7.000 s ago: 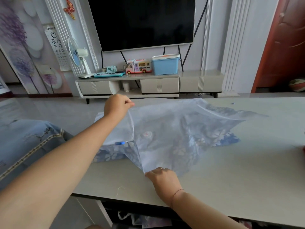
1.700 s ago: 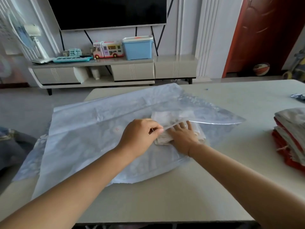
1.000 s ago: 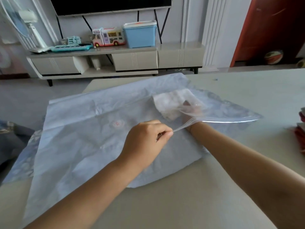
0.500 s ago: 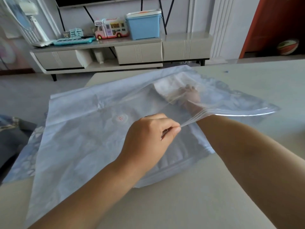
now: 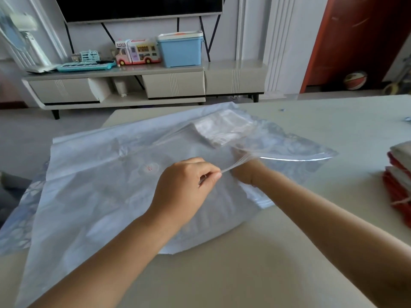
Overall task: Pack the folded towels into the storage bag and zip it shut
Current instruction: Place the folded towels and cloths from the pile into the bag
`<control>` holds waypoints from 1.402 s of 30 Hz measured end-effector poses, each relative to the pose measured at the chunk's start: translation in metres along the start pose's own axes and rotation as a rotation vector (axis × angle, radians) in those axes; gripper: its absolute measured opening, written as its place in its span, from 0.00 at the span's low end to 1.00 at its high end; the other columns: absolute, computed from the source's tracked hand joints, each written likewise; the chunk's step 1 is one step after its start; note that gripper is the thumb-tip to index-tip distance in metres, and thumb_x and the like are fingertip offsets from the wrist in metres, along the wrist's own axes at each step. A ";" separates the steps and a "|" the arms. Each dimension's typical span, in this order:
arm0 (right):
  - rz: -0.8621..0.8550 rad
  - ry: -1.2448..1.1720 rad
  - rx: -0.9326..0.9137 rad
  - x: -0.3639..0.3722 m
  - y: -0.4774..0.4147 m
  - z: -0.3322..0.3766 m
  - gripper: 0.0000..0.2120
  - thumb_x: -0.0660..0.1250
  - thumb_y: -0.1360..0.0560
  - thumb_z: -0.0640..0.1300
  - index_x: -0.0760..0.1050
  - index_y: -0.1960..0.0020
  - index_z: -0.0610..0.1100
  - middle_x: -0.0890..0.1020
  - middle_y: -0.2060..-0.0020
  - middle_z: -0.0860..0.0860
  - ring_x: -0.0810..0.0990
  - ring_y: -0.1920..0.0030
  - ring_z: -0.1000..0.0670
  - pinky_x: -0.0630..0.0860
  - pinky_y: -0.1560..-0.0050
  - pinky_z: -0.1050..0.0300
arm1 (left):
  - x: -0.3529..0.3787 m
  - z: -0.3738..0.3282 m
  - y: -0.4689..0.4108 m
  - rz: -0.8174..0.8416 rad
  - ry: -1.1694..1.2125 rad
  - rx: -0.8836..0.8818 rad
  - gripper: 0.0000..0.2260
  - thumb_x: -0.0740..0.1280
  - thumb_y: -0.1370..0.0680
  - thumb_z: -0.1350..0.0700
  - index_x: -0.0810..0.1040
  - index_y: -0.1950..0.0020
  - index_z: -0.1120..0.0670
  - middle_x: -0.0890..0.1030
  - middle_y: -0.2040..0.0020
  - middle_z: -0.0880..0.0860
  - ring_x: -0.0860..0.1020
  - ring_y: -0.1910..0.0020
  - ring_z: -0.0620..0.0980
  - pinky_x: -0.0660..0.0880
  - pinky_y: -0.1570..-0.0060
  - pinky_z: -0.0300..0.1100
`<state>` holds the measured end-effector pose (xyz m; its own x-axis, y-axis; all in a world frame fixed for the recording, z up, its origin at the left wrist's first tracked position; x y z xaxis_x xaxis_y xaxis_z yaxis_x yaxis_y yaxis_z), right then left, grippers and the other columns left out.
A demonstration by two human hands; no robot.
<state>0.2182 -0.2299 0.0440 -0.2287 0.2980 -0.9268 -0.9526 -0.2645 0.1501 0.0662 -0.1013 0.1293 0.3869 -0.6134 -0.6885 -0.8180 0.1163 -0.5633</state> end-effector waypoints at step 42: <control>-1.135 -0.810 0.470 -0.159 0.257 -0.285 0.15 0.70 0.29 0.43 0.75 0.44 0.44 0.81 0.55 0.50 0.80 0.51 0.48 0.74 0.48 0.55 | 0.003 0.014 0.011 0.179 -0.218 -0.277 0.07 0.66 0.25 0.50 0.82 0.60 0.50 0.82 0.62 0.48 0.79 0.60 0.50 0.77 0.61 0.45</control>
<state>0.0672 -0.6070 0.1315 0.7730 0.6009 -0.2035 -0.6343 0.7253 -0.2674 0.0648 -0.0908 0.1147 0.2849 -0.4185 -0.8624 -0.9531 -0.0277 -0.3015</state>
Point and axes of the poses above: each hand's wrist, its own y-axis away from the middle knuckle, its own x-axis out of the palm, z = x × y, the point moved 6 cm from there along -y, towards the middle knuckle
